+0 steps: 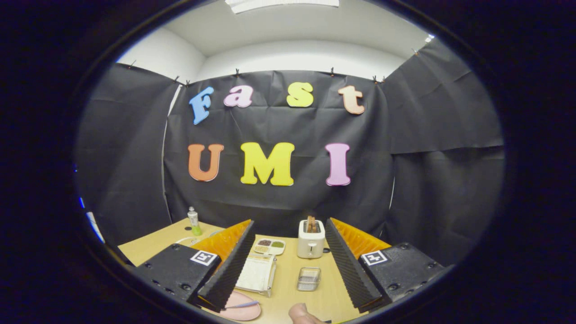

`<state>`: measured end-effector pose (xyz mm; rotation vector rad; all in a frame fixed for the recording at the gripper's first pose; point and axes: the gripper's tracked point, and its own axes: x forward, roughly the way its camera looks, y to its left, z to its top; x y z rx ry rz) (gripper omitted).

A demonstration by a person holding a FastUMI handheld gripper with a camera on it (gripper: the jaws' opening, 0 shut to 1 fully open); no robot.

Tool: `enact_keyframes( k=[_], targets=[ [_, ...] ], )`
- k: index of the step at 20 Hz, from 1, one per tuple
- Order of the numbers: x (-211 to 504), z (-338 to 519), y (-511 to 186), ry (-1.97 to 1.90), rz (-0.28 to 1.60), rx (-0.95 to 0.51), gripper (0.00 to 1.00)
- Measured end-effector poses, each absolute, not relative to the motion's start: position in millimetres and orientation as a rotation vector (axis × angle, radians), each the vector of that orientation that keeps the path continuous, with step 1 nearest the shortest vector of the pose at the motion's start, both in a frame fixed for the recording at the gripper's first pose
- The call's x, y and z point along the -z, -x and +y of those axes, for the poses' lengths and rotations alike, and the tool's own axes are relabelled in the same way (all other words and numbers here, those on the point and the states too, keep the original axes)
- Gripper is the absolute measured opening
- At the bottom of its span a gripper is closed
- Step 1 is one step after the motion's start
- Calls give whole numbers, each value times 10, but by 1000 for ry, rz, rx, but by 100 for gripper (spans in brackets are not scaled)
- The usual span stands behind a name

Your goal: Take the plate from the dish rack, then take the spoon from the basket and place it into the plate.

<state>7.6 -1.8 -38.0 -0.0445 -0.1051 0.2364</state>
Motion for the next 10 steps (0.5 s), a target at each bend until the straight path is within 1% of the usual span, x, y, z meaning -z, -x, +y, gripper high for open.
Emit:
enact_keyframes(
  k=[10],
  targets=[
    [526, -18, 41, -2, -62, -213, 100]
  ],
)
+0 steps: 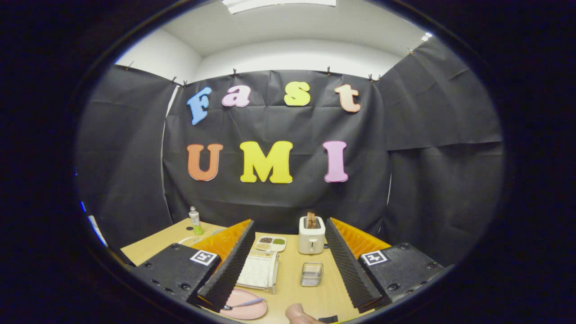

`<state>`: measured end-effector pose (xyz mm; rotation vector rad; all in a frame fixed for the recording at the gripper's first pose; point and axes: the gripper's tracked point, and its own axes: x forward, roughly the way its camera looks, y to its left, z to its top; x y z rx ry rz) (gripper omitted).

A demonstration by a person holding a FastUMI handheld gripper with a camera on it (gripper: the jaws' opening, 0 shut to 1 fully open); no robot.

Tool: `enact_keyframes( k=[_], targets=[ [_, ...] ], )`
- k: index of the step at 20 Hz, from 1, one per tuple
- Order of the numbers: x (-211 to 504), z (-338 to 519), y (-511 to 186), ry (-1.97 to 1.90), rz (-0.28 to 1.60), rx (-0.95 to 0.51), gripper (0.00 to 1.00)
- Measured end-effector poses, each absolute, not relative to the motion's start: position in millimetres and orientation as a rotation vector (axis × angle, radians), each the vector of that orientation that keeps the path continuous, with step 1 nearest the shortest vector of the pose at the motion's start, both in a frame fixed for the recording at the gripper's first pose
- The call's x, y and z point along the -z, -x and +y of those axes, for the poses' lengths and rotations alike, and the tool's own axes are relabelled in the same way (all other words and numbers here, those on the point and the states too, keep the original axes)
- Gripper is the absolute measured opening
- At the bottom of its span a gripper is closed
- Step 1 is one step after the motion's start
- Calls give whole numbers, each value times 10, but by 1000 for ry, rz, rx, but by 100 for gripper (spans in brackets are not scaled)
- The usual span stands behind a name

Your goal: Take the plate from the dish rack, then take the spoon from the basket and place it into the plate.

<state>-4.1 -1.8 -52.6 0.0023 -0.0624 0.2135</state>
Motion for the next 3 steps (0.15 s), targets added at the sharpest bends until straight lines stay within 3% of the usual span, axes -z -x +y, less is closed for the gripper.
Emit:
enact_keyframes(
  k=[3],
  targets=[
    [509, -45, 57, 10, -79, -205, 100]
  ],
)
